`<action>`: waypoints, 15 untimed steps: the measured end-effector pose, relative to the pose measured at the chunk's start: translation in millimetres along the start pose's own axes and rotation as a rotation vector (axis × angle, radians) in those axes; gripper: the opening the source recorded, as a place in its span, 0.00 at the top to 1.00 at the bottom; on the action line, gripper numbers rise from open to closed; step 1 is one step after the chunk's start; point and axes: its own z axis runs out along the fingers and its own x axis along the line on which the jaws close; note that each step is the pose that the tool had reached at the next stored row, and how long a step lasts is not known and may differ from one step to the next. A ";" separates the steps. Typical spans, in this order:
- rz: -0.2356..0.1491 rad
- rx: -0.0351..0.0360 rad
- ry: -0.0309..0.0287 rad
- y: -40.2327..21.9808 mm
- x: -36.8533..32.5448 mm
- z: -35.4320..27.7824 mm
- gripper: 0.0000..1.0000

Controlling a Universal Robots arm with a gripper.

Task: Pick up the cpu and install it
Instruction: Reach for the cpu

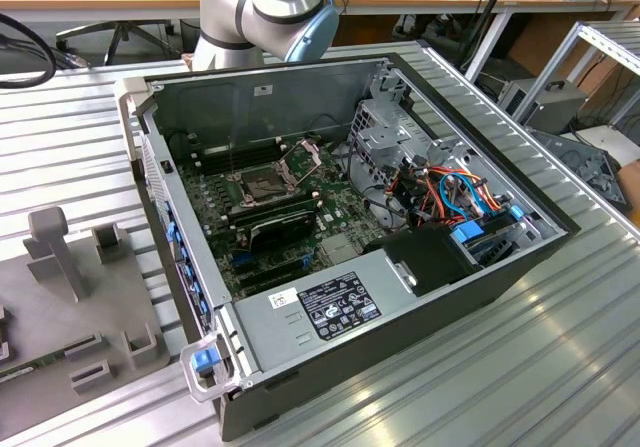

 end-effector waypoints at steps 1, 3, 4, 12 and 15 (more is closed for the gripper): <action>0.000 0.0000 -0.0001 0.0 0.0 0.4 0.89; 0.000 0.0000 -0.0001 -0.1 0.0 1.4 0.89; 0.000 0.0000 0.0000 -0.1 0.0 1.8 0.89; 0.000 0.0000 -0.0001 -0.3 0.1 6.5 0.89; 0.000 -0.0001 -0.0001 -0.4 0.2 8.2 0.89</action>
